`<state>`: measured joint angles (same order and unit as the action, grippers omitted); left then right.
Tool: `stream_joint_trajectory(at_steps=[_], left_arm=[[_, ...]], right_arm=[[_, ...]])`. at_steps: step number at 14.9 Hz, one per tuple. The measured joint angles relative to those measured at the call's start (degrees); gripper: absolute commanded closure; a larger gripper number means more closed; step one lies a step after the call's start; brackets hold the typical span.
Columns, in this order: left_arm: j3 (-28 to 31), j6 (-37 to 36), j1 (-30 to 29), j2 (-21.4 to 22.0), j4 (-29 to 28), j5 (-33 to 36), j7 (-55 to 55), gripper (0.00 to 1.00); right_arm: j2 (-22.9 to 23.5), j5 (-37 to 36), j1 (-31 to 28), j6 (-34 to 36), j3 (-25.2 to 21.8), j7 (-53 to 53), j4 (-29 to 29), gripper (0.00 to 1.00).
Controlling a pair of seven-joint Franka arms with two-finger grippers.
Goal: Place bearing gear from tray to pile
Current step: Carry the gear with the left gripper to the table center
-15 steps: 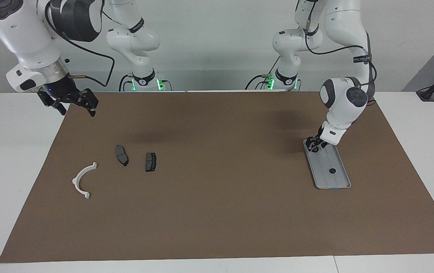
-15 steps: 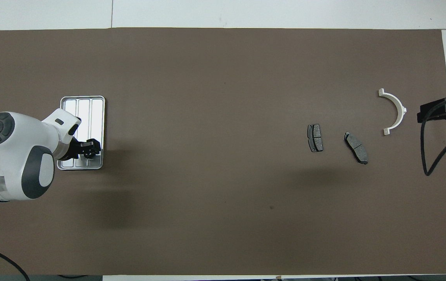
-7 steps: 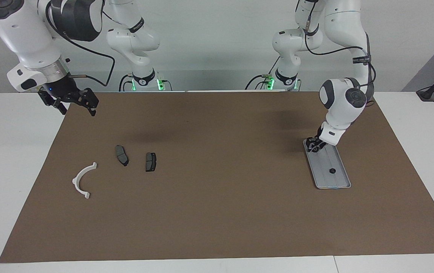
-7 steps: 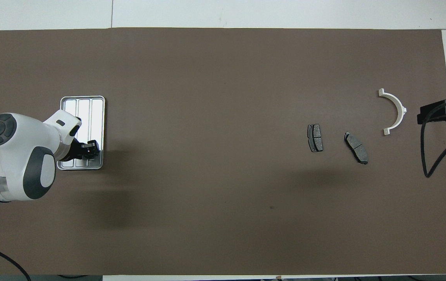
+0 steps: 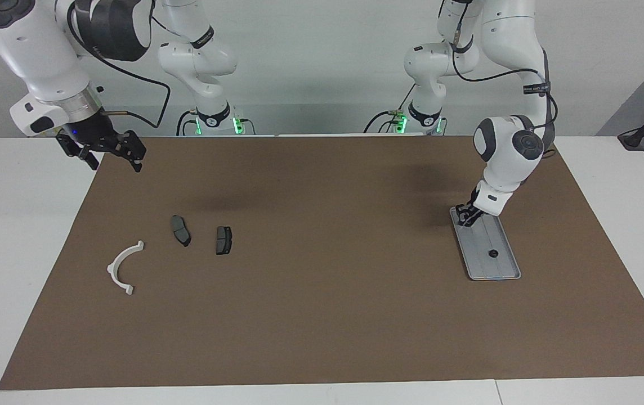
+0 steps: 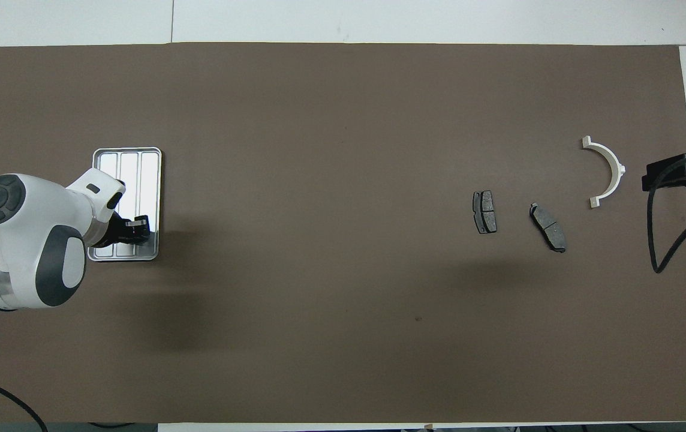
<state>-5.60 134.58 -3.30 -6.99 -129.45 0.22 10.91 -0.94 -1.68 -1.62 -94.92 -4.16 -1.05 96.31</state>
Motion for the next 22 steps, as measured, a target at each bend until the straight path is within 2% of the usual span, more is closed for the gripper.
stream_joint_trajectory(at_steps=[3, 6, 15, 17, 22], left_arm=[[-0.29, -2.32, 0.33, -0.2, 3.99, -0.02, 0.56, 1.0], [-0.38, -5.51, 3.45, -0.94, 8.79, -0.05, 6.74, 1.0], [-0.77, -7.75, 23.49, -4.69, 17.9, -0.13, 37.48, 1.0], [-0.78, -9.93, 27.93, -7.2, 22.47, -0.14, 43.74, 1.0], [-0.65, -10.79, 35.27, -17.98, 33.91, -0.14, 53.77, 1.0]], right_arm=[[-0.01, 0.0, -0.43, 0.0, -0.01, 0.0, 0.02, 0.0], [-0.01, 0.0, -0.43, 0.0, 0.0, -0.01, 0.07, 0.0], [-0.01, 0.0, -0.42, -3.11, 0.0, -0.06, 1.15, 0.0], [-0.01, 0.0, -0.42, -3.28, 0.0, -0.09, 1.24, 0.0], [-0.01, 0.0, -1.03, -3.38, -0.01, -0.68, 1.26, 0.0]])
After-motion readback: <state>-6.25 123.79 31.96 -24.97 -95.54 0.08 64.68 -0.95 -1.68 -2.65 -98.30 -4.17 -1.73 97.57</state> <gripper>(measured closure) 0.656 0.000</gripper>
